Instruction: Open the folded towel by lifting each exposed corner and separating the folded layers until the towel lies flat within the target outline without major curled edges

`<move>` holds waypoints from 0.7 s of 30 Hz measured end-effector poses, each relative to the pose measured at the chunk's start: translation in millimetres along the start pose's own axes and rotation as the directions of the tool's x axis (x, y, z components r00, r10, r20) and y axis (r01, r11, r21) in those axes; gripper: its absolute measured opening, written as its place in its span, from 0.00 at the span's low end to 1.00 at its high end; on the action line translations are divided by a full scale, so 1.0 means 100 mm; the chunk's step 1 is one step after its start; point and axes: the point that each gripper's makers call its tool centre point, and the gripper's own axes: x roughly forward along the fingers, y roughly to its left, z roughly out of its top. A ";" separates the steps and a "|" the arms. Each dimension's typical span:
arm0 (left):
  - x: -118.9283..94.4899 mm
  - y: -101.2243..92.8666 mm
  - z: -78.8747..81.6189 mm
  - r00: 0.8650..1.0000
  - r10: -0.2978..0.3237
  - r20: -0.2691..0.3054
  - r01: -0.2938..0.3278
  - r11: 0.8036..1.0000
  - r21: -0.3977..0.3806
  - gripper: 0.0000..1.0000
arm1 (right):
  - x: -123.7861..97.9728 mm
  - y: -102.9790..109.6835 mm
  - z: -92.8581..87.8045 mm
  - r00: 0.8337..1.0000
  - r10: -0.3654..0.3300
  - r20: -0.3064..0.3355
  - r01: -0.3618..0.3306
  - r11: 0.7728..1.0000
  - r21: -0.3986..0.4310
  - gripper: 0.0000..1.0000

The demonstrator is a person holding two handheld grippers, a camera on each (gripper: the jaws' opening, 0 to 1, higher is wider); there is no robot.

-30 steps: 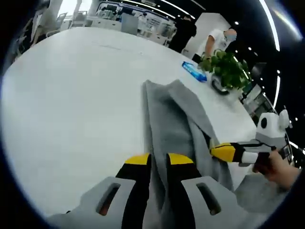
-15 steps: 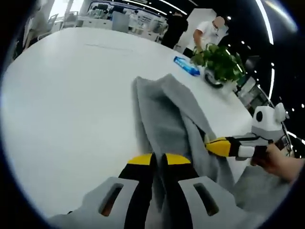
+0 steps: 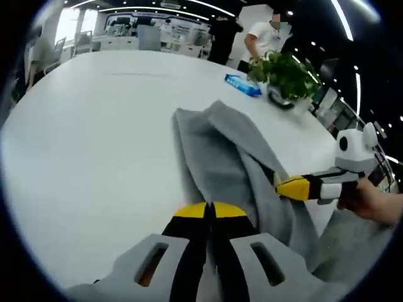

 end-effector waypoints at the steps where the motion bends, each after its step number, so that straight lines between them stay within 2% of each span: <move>1: -0.01 0.00 0.00 1.000 -0.002 0.000 0.002 1.000 -0.011 0.01 | -0.02 -0.03 0.03 1.000 -0.005 0.004 0.005 1.000 -0.003 0.01; 5: -0.05 0.03 0.08 0.999 0.020 0.029 -0.020 1.000 0.006 0.01 | -0.13 -0.11 0.15 0.999 -0.028 0.028 0.028 1.000 0.006 0.00; 8: -0.06 0.08 0.09 0.999 0.042 0.034 -0.043 0.999 0.028 0.01 | -0.25 -0.30 0.22 0.996 -0.084 0.041 0.084 0.996 -0.007 0.00; 11: -0.06 0.12 0.08 0.998 0.053 0.029 -0.054 0.998 0.024 0.01 | -0.34 -0.46 0.24 0.994 -0.105 0.044 0.105 0.994 0.002 0.00; 13: -0.07 0.14 0.07 0.998 0.064 0.023 -0.064 0.998 0.021 0.01 | -0.37 -0.53 0.21 0.994 -0.104 0.043 0.104 0.994 0.016 0.00; 14: -0.07 0.20 0.05 0.995 0.094 0.009 -0.095 0.995 0.043 0.01 | -0.38 -0.55 0.19 0.993 -0.111 0.037 0.111 0.994 0.009 0.00; 15: -0.07 0.24 0.00 0.992 0.124 -0.018 -0.123 0.990 0.074 0.01 | -0.42 -0.64 0.15 0.988 -0.150 0.023 0.150 0.989 -0.016 0.00; 16: -0.07 0.24 -0.01 0.991 0.130 -0.022 -0.128 0.988 0.085 0.01 | -0.43 -0.67 0.14 0.987 -0.158 0.025 0.158 0.987 -0.021 0.00; 19: -0.09 0.26 0.03 0.989 0.148 -0.008 -0.146 0.983 0.111 0.01 | -0.47 -0.76 0.13 0.983 -0.182 0.026 0.182 0.983 -0.005 0.00; 21: -0.10 0.27 0.03 0.987 0.158 -0.008 -0.155 0.980 0.125 0.01 | -0.48 -0.82 0.11 0.977 -0.213 0.019 0.214 0.976 -0.033 0.00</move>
